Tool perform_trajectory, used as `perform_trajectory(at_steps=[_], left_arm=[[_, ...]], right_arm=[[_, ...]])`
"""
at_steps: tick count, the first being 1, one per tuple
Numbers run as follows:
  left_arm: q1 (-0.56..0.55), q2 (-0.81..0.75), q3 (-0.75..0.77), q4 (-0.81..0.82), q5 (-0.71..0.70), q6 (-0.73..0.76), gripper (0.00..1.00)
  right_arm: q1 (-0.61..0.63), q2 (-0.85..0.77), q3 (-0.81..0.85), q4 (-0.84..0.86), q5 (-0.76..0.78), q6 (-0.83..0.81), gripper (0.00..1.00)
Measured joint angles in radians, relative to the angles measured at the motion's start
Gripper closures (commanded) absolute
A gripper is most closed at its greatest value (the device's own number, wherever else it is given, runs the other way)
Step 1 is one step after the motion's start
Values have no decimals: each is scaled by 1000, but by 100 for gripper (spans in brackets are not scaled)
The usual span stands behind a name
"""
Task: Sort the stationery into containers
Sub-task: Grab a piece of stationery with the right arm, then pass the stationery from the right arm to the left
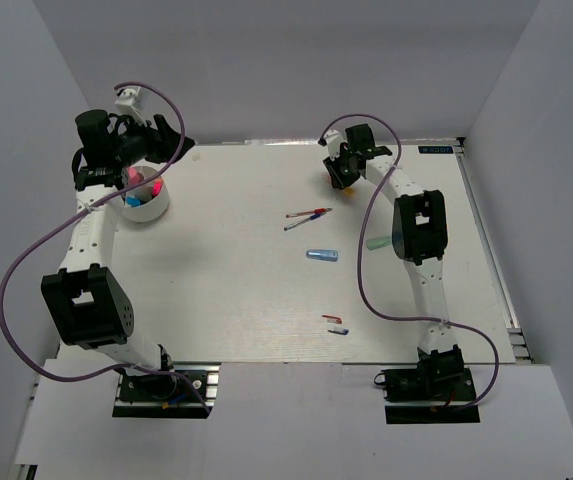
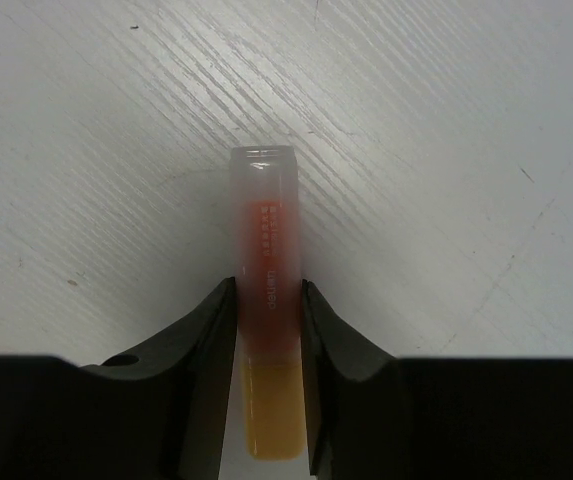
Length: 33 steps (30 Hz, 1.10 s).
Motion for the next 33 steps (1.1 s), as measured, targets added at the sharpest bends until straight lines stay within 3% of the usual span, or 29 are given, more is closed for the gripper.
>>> perform_trajectory(at_steps=[6,11,16,23,28,33], left_arm=[[-7,-4,1,-6,21,57,23],[-85,-45,5,-109,31,322,24],[-268,-185,-78,-193,14,737,27],[-573,-472,-483,-202,-12,1265,27],[-761,-448,-596,-107,-76,1455,27],[-921,-381,-591,-23,-131,1549,27]], right_arm=[[0,-14,-2,-40,-19,26,100],[2,-153,-97,-143,-68,131,100],[7,-401,-187,-203,-106,296,100],[17,-748,-533,-198,-156,520,100],[19,-839,-733,-222,-186,677,100],[23,-859,-785,-245,-208,776,100]])
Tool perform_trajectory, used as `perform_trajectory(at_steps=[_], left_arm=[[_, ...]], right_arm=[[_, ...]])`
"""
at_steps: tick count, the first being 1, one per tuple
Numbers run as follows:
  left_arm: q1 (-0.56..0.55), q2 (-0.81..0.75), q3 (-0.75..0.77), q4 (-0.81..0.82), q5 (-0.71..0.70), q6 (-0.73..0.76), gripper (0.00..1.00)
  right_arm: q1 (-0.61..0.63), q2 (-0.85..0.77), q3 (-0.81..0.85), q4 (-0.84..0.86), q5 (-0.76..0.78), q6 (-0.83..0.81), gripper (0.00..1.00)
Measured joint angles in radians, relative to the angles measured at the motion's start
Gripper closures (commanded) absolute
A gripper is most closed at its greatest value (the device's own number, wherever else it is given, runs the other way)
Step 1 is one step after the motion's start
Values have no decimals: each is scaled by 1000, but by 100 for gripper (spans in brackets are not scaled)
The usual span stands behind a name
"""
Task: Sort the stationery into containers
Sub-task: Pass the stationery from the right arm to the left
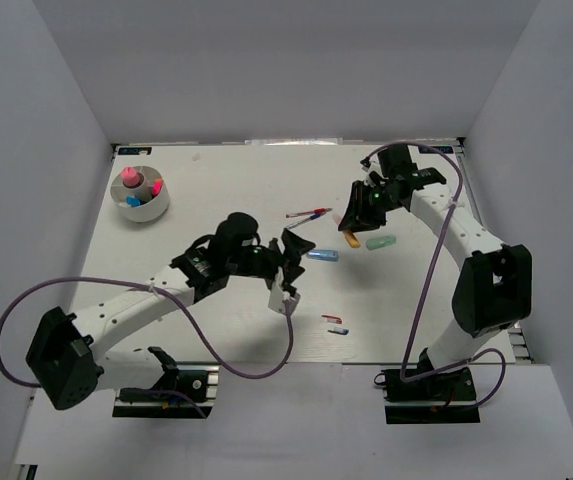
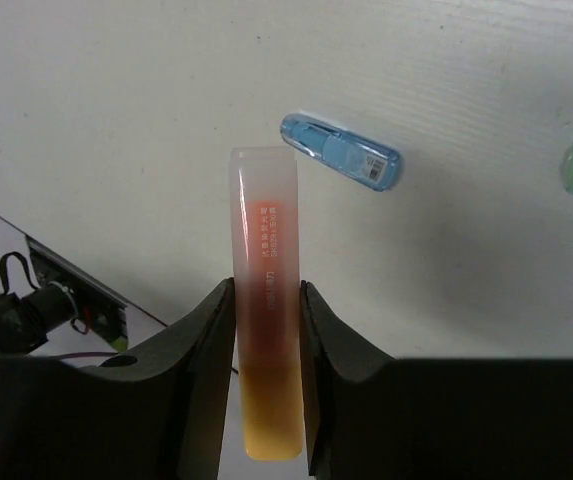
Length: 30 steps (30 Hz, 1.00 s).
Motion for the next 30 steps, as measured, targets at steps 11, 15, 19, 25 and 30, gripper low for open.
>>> perform_trajectory(at_steps=[11,15,19,25,30], left_arm=[[-221,186,58,106,-109,30,33],[-243,227,86,154,-159,15,32],[-257,258,105,192,-198,5,29],[-265,319,124,221,-233,2,29],[-264,378,150,228,-257,-15,36]], right_arm=[[7,-88,-72,-8,-3,137,100],[13,-88,-93,-11,-3,161,100],[21,-88,-98,-14,-3,170,100],[41,-88,-98,-12,-7,171,100],[61,-88,-98,-12,-7,170,100]])
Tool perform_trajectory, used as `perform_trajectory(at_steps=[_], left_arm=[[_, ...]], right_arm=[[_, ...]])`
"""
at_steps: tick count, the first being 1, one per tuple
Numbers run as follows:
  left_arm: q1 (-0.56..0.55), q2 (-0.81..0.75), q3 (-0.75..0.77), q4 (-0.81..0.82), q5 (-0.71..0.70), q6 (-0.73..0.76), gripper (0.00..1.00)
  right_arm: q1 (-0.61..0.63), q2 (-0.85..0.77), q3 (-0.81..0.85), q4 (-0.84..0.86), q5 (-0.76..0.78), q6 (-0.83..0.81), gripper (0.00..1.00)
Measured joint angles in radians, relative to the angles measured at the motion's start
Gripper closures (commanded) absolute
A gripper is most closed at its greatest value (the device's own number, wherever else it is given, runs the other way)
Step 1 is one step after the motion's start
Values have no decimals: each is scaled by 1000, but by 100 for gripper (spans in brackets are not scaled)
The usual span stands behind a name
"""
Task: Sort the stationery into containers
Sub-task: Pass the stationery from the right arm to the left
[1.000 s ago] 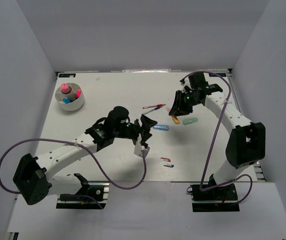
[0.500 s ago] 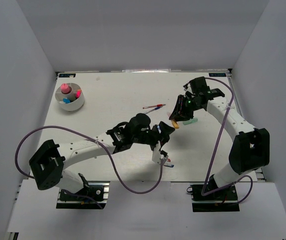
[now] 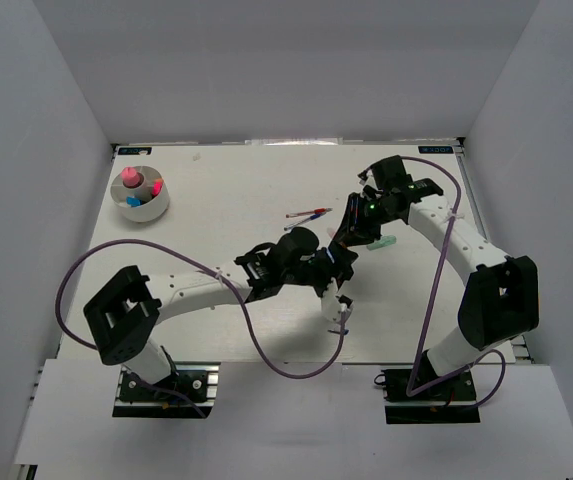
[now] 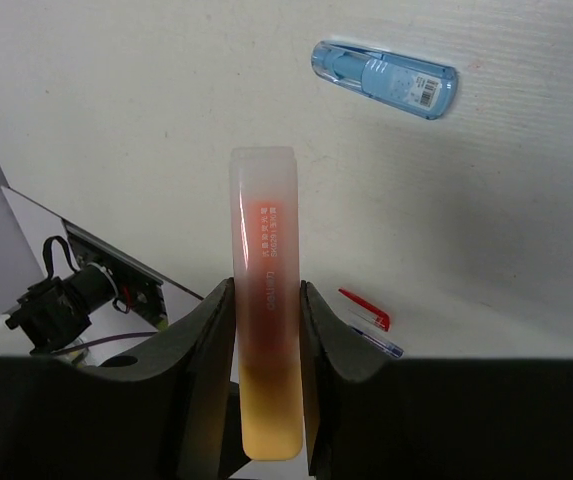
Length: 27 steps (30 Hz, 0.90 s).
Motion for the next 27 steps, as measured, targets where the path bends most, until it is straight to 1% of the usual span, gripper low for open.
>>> perform_trajectory(at_steps=[3,10,13,14,16,17,20,21,24,27], left_arm=[[3,25,12,15,-17,-10,40],[8,46,19,35,-58,-16,56],[8,46,19,36,-71,-17,61],[8,46,19,33,-76,-19,68],[8,46,19,27,-83,-21,77],[8,46,19,24,-86,-19,86],[8,46,19,24,-90,-21,100],[8,45,19,24,-92,-24,100],[6,33,17,12,-93,-40,100],[5,-11,13,-24,-85,-95,100]], right_arm=[[12,0,0,0,0,-3,100],[32,0,0,1,8,-7,100],[35,0,0,2,14,-7,100],[35,0,0,3,16,-7,100],[35,0,0,6,16,-7,100],[35,0,0,8,16,-6,100],[35,0,0,14,14,-8,43],[34,0,0,16,10,-8,11],[21,6,11,17,2,-31,11],[-10,38,72,11,11,-56,11]])
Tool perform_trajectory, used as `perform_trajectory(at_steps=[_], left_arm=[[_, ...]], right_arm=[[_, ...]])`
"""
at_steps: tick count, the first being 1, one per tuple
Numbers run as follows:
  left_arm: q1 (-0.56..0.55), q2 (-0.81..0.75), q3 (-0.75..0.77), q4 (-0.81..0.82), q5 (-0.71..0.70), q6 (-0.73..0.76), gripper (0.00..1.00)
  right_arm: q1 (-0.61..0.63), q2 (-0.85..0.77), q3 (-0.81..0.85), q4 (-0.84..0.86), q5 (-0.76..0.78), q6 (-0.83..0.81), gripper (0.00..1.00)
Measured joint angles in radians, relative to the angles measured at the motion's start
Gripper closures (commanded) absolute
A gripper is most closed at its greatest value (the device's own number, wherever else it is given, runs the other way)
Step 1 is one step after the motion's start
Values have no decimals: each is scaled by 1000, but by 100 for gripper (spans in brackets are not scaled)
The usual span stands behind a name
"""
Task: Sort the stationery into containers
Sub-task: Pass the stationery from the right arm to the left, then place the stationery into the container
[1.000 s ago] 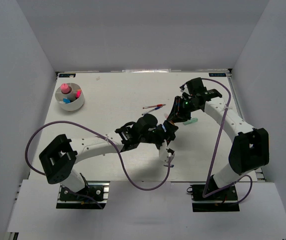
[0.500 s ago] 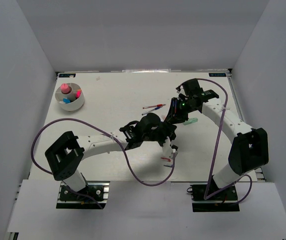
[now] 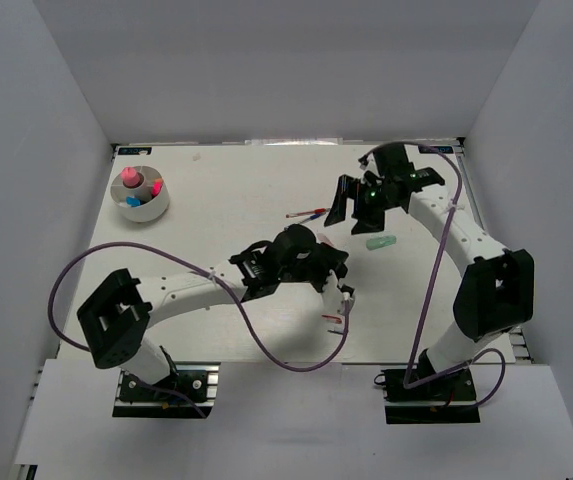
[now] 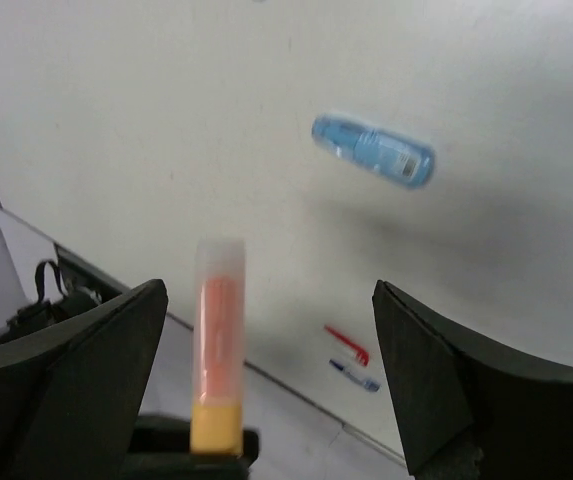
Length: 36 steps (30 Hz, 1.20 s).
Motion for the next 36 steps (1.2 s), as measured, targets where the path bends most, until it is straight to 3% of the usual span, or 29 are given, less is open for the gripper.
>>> perform_trajectory(at_steps=[4,10,13,18,25,36], left_arm=[[1,-50,65,-94,-9,-212,100],[87,76,535,-248,-84,-766,100],[224,114,648,-264,-85,-1019,100],[600,173,668,-269,-105,-1282,100],[964,185,559,-174,-131,-1369,100],[1166,197,570,-62,-110,-1300,100]], right_arm=[[-77,69,151,0,35,-58,11],[-271,158,323,15,19,-138,11],[-352,190,341,15,7,-176,11],[-414,227,341,-7,-44,-260,11],[-431,227,312,-20,-134,-338,11],[-432,227,236,-23,-237,-394,12]])
